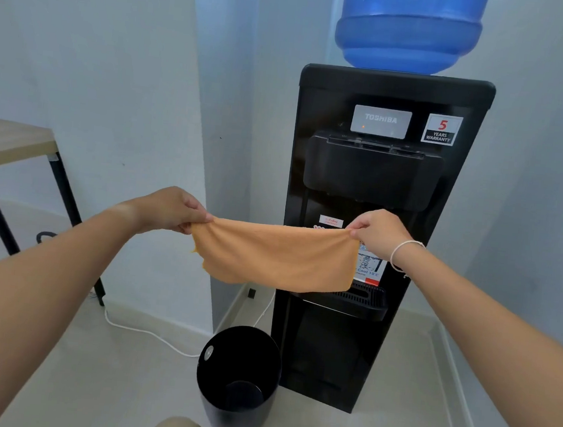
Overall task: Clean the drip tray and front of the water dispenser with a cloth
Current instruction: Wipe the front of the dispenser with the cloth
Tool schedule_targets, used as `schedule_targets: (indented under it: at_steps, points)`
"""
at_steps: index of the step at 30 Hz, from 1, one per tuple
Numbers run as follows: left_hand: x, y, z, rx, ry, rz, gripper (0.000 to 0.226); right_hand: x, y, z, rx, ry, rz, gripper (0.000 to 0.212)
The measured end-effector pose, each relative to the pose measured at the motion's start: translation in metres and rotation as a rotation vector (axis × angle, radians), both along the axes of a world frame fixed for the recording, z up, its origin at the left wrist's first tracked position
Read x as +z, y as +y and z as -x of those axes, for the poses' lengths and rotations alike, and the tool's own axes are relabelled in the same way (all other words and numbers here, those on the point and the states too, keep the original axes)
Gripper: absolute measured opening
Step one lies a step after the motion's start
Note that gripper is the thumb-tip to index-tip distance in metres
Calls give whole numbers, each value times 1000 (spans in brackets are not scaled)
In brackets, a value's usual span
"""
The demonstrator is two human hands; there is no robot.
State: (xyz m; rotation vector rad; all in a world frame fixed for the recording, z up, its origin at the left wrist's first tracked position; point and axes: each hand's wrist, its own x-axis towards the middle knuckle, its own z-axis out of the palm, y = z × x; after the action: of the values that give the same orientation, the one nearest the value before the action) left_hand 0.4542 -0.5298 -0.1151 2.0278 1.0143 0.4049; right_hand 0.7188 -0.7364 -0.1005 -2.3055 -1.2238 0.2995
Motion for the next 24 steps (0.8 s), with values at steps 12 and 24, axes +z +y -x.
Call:
schedule_targets:
  at_steps: [12, 24]
  points:
    - [-4, -10, -2, 199, -132, 173, 28, -15, 9, 18, -244, 703, -167, 27]
    - [-17, -55, -69, 89, -332, 487, 15, -22, 53, 87, -74, 1207, -392, 12]
